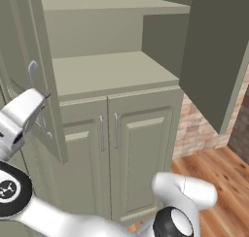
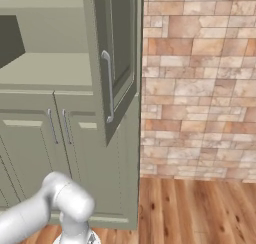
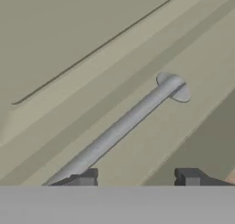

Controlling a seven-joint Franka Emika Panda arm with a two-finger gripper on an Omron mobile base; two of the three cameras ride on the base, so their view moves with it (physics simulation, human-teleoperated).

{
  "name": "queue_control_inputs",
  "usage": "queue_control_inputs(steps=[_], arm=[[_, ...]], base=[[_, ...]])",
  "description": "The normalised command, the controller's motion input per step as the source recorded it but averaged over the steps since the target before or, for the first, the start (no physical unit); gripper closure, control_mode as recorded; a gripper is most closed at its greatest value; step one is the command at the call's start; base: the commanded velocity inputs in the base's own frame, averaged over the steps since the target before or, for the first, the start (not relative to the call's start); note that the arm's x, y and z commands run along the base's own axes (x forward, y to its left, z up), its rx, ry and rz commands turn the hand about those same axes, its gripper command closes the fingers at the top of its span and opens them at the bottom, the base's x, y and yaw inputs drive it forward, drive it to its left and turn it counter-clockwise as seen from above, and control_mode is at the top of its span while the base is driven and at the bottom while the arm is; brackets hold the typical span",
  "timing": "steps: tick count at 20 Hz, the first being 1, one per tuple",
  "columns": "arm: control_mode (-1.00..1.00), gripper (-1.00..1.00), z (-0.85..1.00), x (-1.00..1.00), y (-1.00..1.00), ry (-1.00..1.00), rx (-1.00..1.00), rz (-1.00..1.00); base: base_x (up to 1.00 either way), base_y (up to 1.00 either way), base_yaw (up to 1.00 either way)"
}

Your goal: Close all open cabinet doors.

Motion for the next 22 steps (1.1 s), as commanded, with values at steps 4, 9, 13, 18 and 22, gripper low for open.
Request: queue_control_inputs(steps=[4,9,13,18,22], arm=[[-1.00,-1.00,-0.17,0.78,0.62,0.00,-0.07,-0.04],[-1.00,-1.00,-0.10,0.75,0.21,0.00,-0.03,-0.02],[-1.00,-1.00,-0.04,0.66,-0.12,0.01,0.00,0.00],[-1.00,-1.00,0.00,0.44,-0.54,0.01,0.00,0.08],[-1.00,-1.00,0.00,0.27,-0.76,0.00,0.00,0.14]], base=[[0.00,0.00,0.00],[0.00,0.00,0.00],[0.00,0.00,0.00],[0.00,0.00,0.00],[0.00,0.00,0.00]])
